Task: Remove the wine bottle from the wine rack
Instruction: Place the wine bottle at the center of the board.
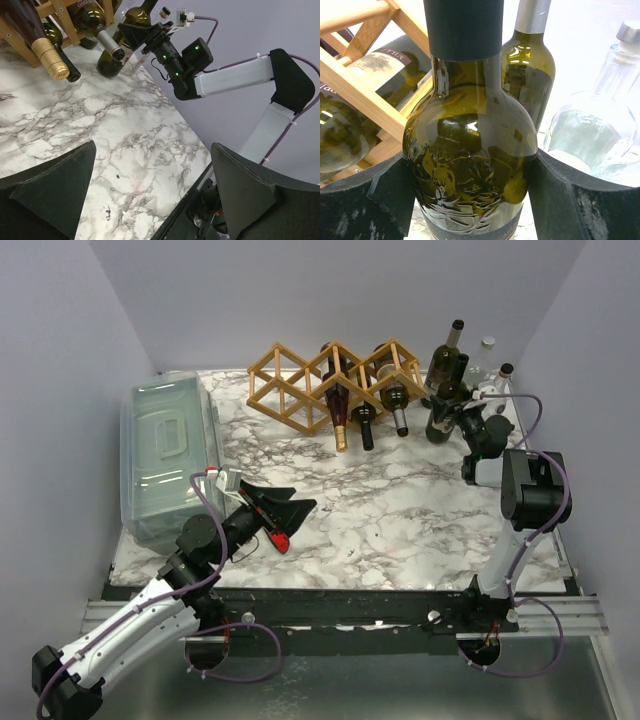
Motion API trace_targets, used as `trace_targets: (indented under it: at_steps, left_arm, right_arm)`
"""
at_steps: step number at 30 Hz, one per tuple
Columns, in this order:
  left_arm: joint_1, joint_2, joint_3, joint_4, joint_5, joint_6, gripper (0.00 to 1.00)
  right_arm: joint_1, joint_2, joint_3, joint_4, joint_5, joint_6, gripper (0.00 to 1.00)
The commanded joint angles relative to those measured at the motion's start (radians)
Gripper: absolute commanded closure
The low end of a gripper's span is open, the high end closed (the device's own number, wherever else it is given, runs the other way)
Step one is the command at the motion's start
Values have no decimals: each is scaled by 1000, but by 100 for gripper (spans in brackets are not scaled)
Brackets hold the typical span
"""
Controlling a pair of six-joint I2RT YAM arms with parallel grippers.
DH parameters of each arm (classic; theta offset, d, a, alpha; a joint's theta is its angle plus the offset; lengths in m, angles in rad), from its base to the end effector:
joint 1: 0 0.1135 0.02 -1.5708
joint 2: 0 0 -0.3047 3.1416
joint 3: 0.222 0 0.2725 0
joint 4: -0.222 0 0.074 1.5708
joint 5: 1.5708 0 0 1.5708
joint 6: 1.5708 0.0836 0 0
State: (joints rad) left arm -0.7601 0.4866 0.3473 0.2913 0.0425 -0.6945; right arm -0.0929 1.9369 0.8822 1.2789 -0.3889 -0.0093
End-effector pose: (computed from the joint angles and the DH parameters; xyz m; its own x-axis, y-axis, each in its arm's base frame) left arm 0.1265 -0.1252 0.3023 -0.3757 -0.5251 -0.7636 0.6226 0.4674 -0.6277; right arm 0.4610 -0.0111 0.2301 0.2240 -0.0295 -0.9741 -0.2802 0.9554 -0.0934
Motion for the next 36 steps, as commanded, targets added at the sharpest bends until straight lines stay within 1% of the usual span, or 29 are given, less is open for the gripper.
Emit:
trace_targets:
  at_steps: [1,6,8,10,13,20,22,29,36]
  left_arm:
    - [5,15,10,26,-16,12,1]
    - [5,21,7,29,-15,7,1]
    - [5,21,5,29,-15,8,1]
    - [5,19,4,30,-17,6,2]
    - [5,15,0,30,-17,3,1]
    - [5,6,-10,29,-22,-2,1]
    - [5,5,-11,30,-23,-3,1]
    - [5,1,-12,29,-27,-8,1]
    - [6,-12,-19,29,-29,-15,1]
  right_arm:
    - [3,15,51,165,29,-14,94]
    - [3,30,63,168,32,-9,89]
    - [4,37,67,169,31,-6,85]
    - [3,44,69,168,31,-2,79]
    - [5,52,71,169,38,2,66]
    - [4,59,63,179,43,5,45]
    - [3,59,60,180,43,4,41]
    - [4,48,53,179,43,5,29]
    - [3,39,50,171,42,5,20]
